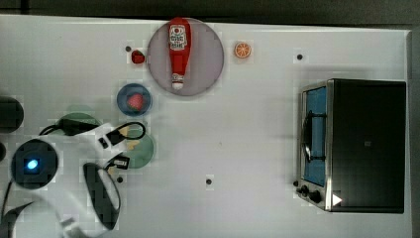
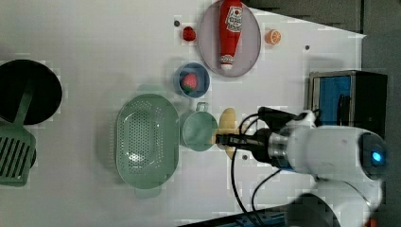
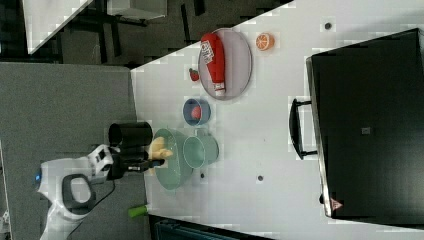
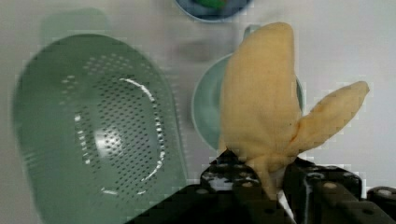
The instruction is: Pick Banana and place it in mug.
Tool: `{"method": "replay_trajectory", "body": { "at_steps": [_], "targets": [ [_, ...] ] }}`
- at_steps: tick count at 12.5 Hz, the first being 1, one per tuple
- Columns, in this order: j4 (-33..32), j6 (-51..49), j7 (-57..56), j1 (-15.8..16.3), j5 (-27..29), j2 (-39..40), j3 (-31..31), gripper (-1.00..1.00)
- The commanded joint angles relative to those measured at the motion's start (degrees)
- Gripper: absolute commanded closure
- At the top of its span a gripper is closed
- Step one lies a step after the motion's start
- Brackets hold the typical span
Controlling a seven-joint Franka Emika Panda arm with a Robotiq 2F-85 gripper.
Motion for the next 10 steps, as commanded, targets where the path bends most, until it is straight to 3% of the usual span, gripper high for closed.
{"method": "replay_trajectory", "body": {
  "at_steps": [1, 7, 10],
  "targets": [
    [-0.8, 5.9, 3.3, -1.6, 0.0, 6.3, -2.2, 0.32],
    [-3.3, 14.2, 3.3, -1.7, -0.2, 7.4, -3.0, -1.00],
    [-2.1, 14.8, 3.3, -1.9, -0.2, 5.9, -3.5, -1.00]
  ]
}}
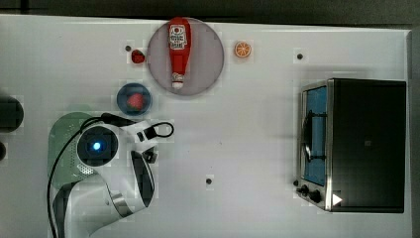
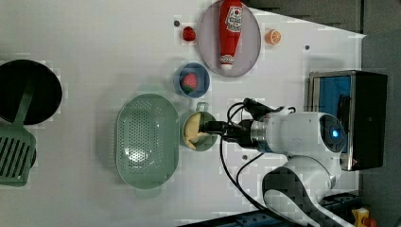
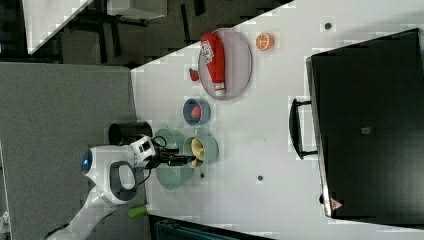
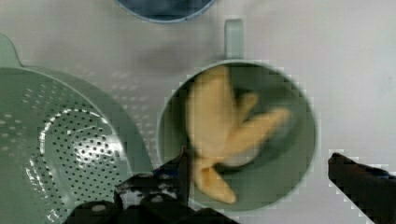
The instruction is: Pick Banana and place it in mug.
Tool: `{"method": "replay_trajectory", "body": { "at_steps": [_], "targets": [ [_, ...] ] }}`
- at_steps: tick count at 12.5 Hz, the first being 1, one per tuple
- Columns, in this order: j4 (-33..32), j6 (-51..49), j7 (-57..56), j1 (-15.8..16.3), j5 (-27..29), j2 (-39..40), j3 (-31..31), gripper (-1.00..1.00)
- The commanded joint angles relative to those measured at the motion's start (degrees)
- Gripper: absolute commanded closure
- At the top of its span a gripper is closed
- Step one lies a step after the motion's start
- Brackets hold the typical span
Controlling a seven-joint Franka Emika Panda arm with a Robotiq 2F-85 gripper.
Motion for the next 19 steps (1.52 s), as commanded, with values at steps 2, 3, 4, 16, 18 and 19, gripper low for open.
{"method": "replay_trajectory", "body": {
  "at_steps": [2, 3, 4, 16, 18, 19],
  "targets": [
    [3.6, -1.4, 2.1, -0.4, 0.6, -7.8, -2.8, -1.00],
    [4.6, -5.4, 2.1, -0.8, 0.6, -10.4, -4.2, -1.00],
    [6.1, -10.7, 2.1, -1.1, 0.6, -13.0, -6.1, -1.00],
    [27.3, -47.8, 1.4, -2.7, -3.1, -23.3, -29.5, -1.00],
    [26.8, -48.0, 1.4, -2.7, -3.1, -23.1, -30.3, -1.00],
    [26.7, -48.0, 1.4, -2.7, -3.1, -22.9, -30.4, -1.00]
  ]
}}
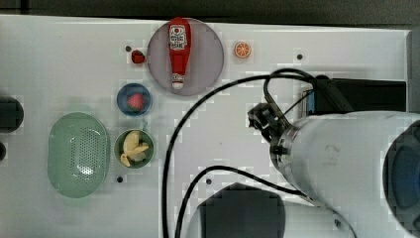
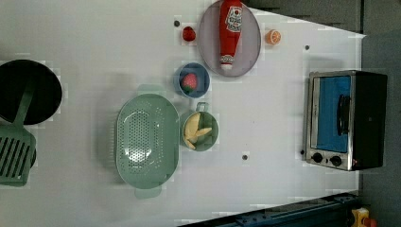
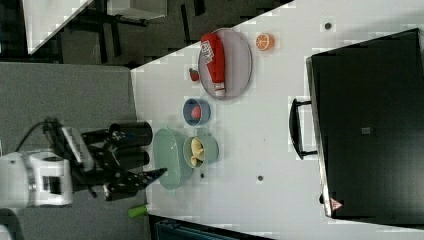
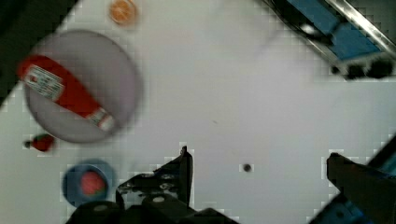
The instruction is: Pick Banana and place it in mug.
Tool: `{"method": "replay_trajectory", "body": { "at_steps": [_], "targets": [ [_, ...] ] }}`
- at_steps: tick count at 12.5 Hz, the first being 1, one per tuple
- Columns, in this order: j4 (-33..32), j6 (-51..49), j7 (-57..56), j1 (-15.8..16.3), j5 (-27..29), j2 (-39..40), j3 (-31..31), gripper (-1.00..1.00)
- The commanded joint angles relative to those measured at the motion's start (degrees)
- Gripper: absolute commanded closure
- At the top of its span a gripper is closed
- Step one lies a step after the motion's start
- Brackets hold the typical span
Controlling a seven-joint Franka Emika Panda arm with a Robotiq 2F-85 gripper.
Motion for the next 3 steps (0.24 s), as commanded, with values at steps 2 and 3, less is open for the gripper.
{"method": "replay_trajectory", "body": {
  "at_steps": [2, 3],
  "targets": [
    [-1.6, 0.5, 1.3, 1.8, -0.9, 1.5, 2.4, -1.00],
    [-1.6, 0.5, 1.3, 1.8, -0.9, 1.7, 2.4, -1.00]
  ]
}}
